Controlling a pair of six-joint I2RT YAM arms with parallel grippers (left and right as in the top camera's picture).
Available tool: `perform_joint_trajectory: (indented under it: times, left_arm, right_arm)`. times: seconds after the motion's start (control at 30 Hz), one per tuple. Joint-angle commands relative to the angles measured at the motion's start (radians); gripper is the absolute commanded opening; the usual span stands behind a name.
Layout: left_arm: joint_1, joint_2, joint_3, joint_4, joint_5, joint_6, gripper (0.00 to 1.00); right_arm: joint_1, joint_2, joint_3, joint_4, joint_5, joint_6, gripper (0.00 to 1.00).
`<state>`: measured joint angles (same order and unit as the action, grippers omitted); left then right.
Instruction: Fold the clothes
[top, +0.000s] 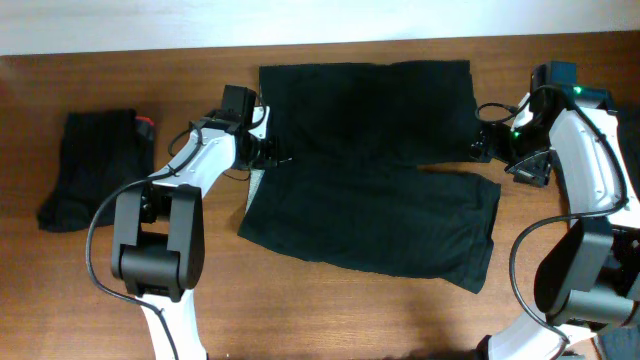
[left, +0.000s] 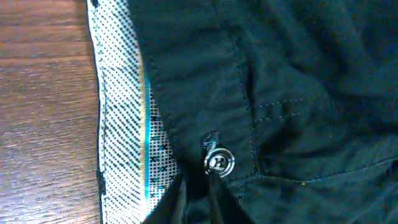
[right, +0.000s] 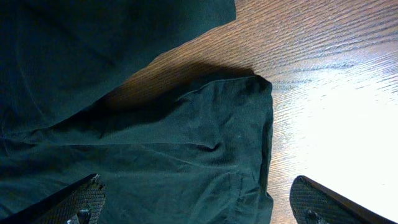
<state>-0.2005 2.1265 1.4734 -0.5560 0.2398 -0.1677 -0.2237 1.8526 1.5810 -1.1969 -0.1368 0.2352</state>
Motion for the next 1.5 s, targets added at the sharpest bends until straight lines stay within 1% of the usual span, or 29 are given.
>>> perform_joint_trajectory:
  times: [0.0, 0.03, 0.07, 0.37, 0.43, 0.53, 0.57, 0.6, 0.63, 0.7, 0.77, 1.33, 1.4, 1.47]
  left_arm:
    - [0.003, 0.018, -0.003, 0.003, 0.027, 0.007, 0.04]
    - [0.003, 0.018, -0.003, 0.003, 0.027, 0.007, 0.01]
    - [0.003, 0.018, -0.003, 0.003, 0.027, 0.007, 0.01]
    - [0.033, -0.008, -0.002, -0.001, 0.03, 0.0, 0.01]
    - [0.05, -0.014, -0.002, -0.006, 0.06, 0.0, 0.01]
    - [0.076, -0.016, -0.002, -0.013, 0.151, 0.0, 0.01]
    - [0.082, -0.016, -0.002, -0.013, 0.177, 0.0, 0.07]
    - [0.087, -0.015, -0.002, -0.013, 0.196, 0.0, 0.2]
    - [0.089, -0.015, -0.002, -0.012, 0.202, 0.0, 0.37]
    - [0.089, -0.015, -0.002, -0.006, 0.201, 0.001, 0.48]
    - [0.089, -0.014, -0.002, 0.002, 0.198, 0.002, 0.53]
    - [0.075, 0.019, -0.004, 0.029, 0.202, 0.004, 0.52]
    - [0.069, 0.031, -0.004, 0.035, 0.202, 0.004, 0.51]
    - [0.068, 0.038, -0.004, 0.042, 0.21, 0.004, 0.47]
  right_arm:
    - [0.0, 0.002, 0.01, 0.0, -0.002, 0.001, 0.99]
    - [0.0, 0.002, 0.01, 0.0, -0.002, 0.001, 0.99]
    - [0.0, 0.002, 0.01, 0.0, -0.002, 0.001, 0.99]
    - [0.0, 0.002, 0.01, 0.0, -0.002, 0.001, 0.99]
    - [0.0, 0.002, 0.01, 0.0, -0.002, 0.001, 0.99]
    - [0.0, 0.002, 0.01, 0.0, -0.002, 0.001, 0.99]
    - [0.0, 0.002, 0.01, 0.0, -0.002, 0.001, 0.99]
    - [0.0, 0.002, 0.01, 0.0, -0.002, 0.001, 0.99]
    - [0.0, 0.002, 0.01, 0.0, -0.002, 0.001, 0.99]
    - [0.0, 0.002, 0.01, 0.0, -0.002, 0.001, 0.99]
    - [0.0, 0.002, 0.01, 0.0, -0.002, 0.001, 0.99]
    - [0.0, 0.002, 0.01, 0.0, -0.002, 0.001, 0.99]
    - [0.0, 0.002, 0.01, 0.0, -0.002, 0.001, 0.99]
    - [0.0, 0.002, 0.01, 0.0, -0.002, 0.001, 0.99]
